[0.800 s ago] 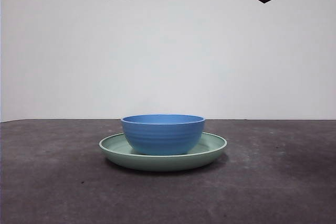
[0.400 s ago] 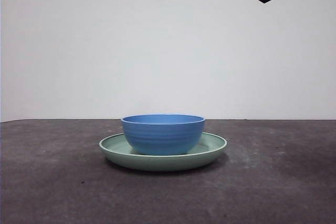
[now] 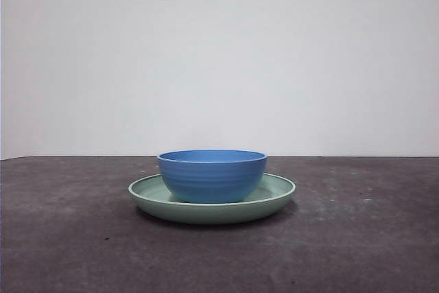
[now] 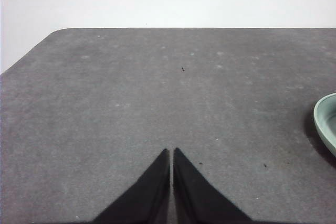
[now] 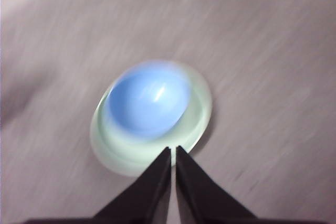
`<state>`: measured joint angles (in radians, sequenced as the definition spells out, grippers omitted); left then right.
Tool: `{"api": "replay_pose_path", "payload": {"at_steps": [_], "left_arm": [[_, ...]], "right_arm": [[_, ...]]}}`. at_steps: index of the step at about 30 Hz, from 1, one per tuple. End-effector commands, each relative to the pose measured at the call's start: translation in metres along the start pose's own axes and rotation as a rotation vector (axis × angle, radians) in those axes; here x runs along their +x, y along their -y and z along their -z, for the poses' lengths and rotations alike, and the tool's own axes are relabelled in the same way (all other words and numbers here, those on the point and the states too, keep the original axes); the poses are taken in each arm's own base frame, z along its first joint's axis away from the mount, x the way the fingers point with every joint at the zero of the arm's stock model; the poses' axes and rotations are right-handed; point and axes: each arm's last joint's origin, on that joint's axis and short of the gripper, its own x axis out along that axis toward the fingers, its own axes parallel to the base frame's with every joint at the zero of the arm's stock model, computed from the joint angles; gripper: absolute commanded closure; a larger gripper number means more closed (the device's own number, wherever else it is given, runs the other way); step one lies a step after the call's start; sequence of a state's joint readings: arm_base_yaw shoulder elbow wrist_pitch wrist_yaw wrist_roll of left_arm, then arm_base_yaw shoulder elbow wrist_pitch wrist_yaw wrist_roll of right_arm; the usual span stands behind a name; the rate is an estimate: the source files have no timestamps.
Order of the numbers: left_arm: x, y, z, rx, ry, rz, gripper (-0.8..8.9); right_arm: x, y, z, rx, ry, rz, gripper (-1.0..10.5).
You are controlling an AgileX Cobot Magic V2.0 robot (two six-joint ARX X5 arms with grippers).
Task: Pick up the blue bowl, put it on the green plate, put it on desk
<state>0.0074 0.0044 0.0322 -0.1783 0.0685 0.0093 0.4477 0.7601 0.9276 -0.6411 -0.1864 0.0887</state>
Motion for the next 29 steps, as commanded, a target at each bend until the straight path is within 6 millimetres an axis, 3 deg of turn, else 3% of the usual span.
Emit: {"api": "replay_pose_path", "payload": {"at_steps": [1,5,10,19,29], "left_arm": [[0.002,0.000,0.007,-0.004,-0.027,-0.004,8.03],[0.002,0.000,0.007,-0.004,-0.027,-0.004,8.03],[0.002,0.000,0.007,-0.004,-0.027,-0.004,8.03],[0.002,0.000,0.007,-0.004,-0.027,-0.004,8.03],[0.002,0.000,0.007,-0.004,-0.027,-0.004,8.03]], "right_arm": [[-0.013,0.012,0.008,0.008,0.122,0.086,9.4],[-0.028,0.028,0.035,0.017,0.294,0.230,9.4],[-0.030,0.041,0.077,0.009,0.459,0.373,9.4],[-0.005,0.058,0.140,0.017,0.514,0.476,9.4],[0.019,0.071,0.181,0.062,0.483,0.561,9.4]]}}
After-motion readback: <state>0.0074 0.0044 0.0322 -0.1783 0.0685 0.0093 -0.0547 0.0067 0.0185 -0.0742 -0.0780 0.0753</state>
